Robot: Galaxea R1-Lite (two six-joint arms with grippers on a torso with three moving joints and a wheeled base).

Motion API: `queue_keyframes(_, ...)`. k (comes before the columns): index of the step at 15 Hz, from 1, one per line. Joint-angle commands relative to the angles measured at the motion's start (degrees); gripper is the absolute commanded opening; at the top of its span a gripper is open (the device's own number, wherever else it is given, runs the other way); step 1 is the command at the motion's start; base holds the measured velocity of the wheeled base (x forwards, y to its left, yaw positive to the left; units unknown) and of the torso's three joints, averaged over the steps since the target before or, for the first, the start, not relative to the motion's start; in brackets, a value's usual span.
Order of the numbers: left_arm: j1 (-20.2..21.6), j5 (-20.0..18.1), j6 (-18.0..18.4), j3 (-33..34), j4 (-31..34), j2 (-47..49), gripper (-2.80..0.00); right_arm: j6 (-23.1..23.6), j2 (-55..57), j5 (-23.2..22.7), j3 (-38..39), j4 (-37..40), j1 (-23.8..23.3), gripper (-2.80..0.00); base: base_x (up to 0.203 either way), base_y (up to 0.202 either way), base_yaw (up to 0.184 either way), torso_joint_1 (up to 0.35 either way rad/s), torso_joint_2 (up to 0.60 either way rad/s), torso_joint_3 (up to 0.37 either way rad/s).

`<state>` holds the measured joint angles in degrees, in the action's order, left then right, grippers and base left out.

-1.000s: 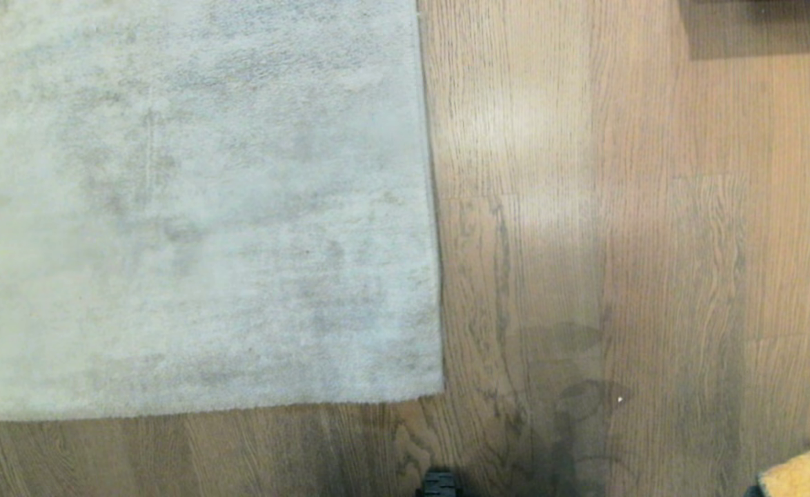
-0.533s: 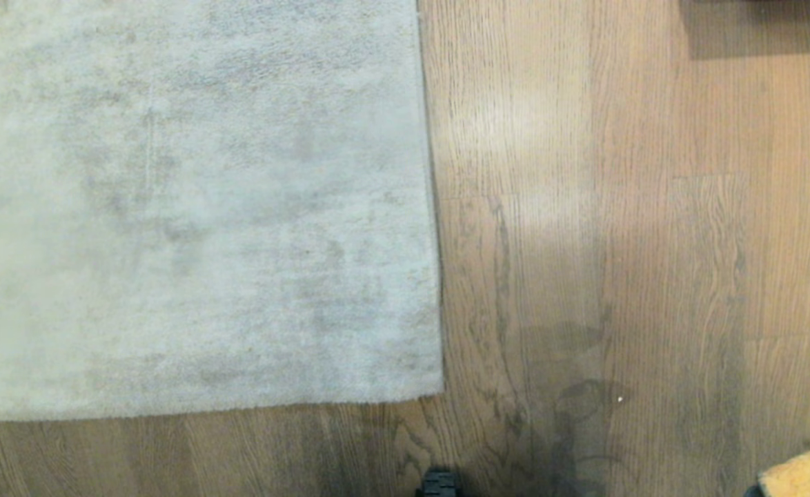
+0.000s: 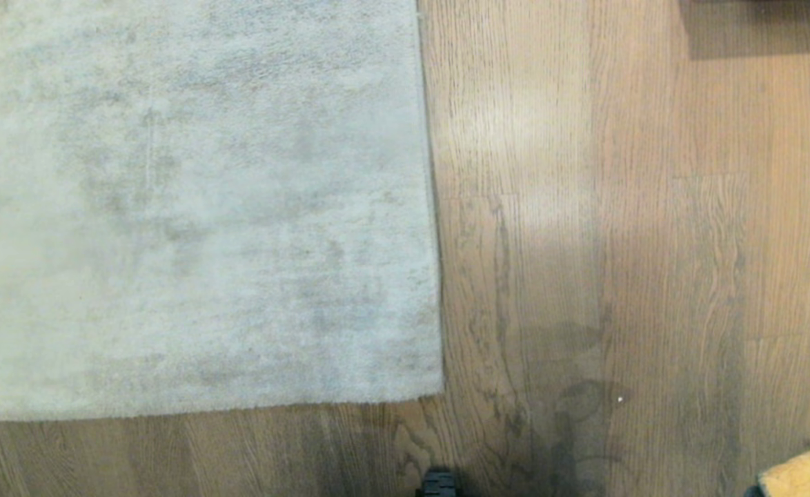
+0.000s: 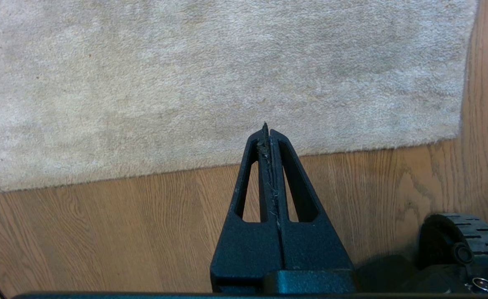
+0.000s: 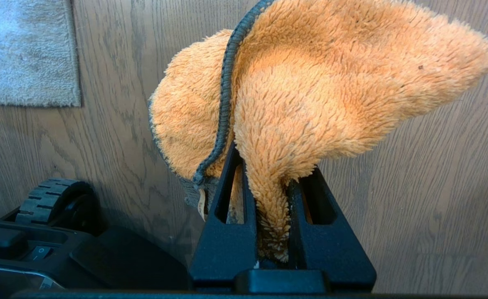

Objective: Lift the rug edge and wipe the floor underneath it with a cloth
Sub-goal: Put down the rag

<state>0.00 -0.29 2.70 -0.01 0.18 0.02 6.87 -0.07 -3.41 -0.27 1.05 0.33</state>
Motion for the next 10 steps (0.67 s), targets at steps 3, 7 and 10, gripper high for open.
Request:
queue_keyframes(3, 0.00, 0.03, 0.02, -0.04, -0.01, -0.02, -2.80, 0.08, 0.07, -0.02, 0.00, 0.01, 0.02, -2.80, 0.000, 0.000, 0.000, 0.000, 0.00, 0.000)
queue_keyframes(7, 0.00, 0.03, 0.02, 0.01, -0.01, -0.02, -2.80, 0.08, 0.07, -0.02, 0.00, 0.01, 0.02, -2.80, 0.000, 0.000, 0.000, 0.000, 0.00, 0.000)
queue_keyframes(10, 0.00, 0.03, 0.02, 0.01, -0.01, -0.02, -2.80, 0.08, 0.07, -0.02, 0.00, 0.01, 0.02, -2.80, 0.000, 0.000, 0.000, 0.000, 0.00, 0.000)
